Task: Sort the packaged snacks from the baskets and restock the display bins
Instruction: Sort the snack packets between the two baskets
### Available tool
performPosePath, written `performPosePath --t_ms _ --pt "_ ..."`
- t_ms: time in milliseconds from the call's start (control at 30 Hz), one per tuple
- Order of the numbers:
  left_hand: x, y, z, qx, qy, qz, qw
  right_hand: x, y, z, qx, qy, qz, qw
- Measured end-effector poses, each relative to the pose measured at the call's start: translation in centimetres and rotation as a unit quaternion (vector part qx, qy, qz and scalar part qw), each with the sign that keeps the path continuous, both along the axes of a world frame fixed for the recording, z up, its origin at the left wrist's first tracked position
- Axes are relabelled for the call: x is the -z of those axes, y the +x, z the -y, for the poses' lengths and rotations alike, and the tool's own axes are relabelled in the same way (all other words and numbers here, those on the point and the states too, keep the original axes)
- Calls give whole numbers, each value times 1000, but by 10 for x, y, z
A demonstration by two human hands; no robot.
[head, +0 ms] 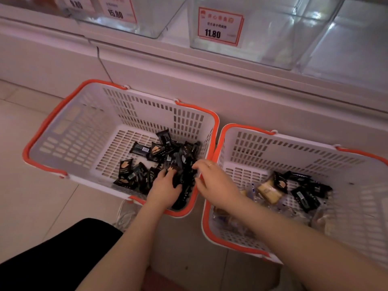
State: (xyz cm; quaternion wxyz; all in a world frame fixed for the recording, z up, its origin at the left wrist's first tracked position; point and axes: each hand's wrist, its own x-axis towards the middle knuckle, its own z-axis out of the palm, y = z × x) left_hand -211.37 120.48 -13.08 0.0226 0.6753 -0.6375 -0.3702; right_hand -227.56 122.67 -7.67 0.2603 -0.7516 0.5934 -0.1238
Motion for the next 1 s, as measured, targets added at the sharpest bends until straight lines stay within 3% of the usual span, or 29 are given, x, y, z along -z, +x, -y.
performPosePath --t_ms 67,267,400,567,767,1000 --pt "-5 -6 2 13 -5 -2 1000 0 -20 -5 -19 -26 -38 999" --pt "-49 -75 2 94 -194 -95 972 8 -106 -17 15 16 -119 993" --pt "-46 -146 -10 265 -157 -125 943 18 -192 -38 16 97 -225 969" --pt "-4 -234 -17 366 -49 -83 926 43 -289 -70 159 190 -238 939" --pt "68 -322 -7 315 43 2 948 100 -350 -79 324 204 -138 913" --pt "113 -375 18 160 69 46 984 153 -368 -57 268 192 -196 924"
